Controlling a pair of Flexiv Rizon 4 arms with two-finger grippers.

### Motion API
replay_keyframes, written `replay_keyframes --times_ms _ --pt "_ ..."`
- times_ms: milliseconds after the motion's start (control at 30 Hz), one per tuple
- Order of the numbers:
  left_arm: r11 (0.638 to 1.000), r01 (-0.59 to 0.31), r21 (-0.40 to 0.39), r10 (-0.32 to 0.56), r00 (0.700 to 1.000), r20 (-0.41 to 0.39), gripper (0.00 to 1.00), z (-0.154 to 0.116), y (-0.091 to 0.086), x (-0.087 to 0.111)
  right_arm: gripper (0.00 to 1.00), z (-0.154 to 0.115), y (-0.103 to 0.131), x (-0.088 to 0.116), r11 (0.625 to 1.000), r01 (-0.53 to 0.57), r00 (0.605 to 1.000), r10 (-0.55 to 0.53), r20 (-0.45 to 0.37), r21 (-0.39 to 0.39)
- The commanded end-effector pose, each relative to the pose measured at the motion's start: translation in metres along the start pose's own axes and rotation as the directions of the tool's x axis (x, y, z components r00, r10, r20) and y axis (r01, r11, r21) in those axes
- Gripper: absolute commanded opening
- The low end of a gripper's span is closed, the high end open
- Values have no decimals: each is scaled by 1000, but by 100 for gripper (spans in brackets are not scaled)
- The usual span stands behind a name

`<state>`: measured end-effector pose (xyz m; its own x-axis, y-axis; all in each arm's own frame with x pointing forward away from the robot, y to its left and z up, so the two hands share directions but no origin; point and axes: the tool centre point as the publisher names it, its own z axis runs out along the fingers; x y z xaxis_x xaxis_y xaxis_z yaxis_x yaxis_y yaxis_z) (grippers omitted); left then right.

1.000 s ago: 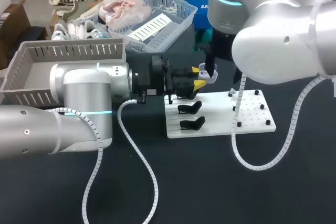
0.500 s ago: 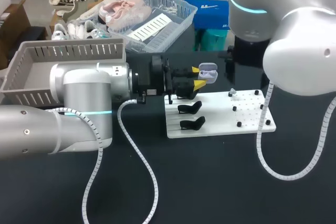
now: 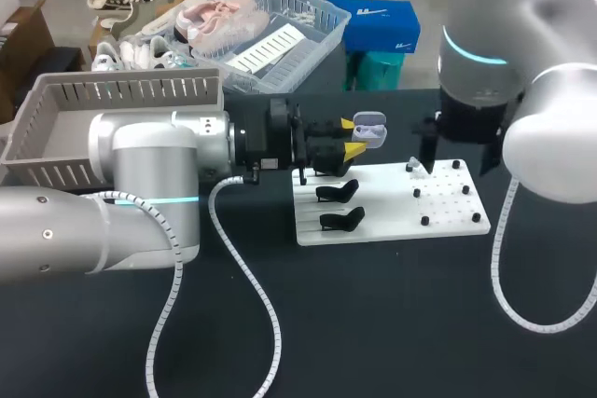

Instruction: Pick up each earbud case from the left stands, insert the matching earbuds, close the lid, and place the case in the box.

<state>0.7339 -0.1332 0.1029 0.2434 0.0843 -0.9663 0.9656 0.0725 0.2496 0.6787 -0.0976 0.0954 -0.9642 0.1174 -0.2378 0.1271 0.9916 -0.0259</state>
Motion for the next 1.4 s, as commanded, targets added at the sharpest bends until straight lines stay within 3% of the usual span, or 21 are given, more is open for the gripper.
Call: replay_keyframes --times_ms 33,233,467,733,1100,1300,1400 --pt "1000 -1 -3 1 1000 -1 0 1 0 0 75 17 4 -15 1000 5 999 -5 -31 -12" --pt "1000 -1 -3 1 1000 -1 0 1 0 0 73 29 17 -30 998 4 999 -7 -53 -61" --pt "1000 -1 -3 1 1000 -1 0 1 0 0 74 40 28 -39 988 -102 992 91 -93 -118" --pt "1000 -1 -3 1 1000 -1 0 1 0 0 69 48 36 -44 971 -205 974 190 -126 -120" --pt "1000 -1 -3 1 1000 -1 0 1 0 0 60 58 50 -46 967 -226 969 211 -132 -114" --pt "1000 -1 -3 1 1000 -1 0 1 0 0 65 69 50 -47 959 -252 964 237 -123 -127" --pt "1000 -1 -3 1 1000 -1 0 1 0 0 67 71 50 -47 966 -231 972 223 -75 -120"
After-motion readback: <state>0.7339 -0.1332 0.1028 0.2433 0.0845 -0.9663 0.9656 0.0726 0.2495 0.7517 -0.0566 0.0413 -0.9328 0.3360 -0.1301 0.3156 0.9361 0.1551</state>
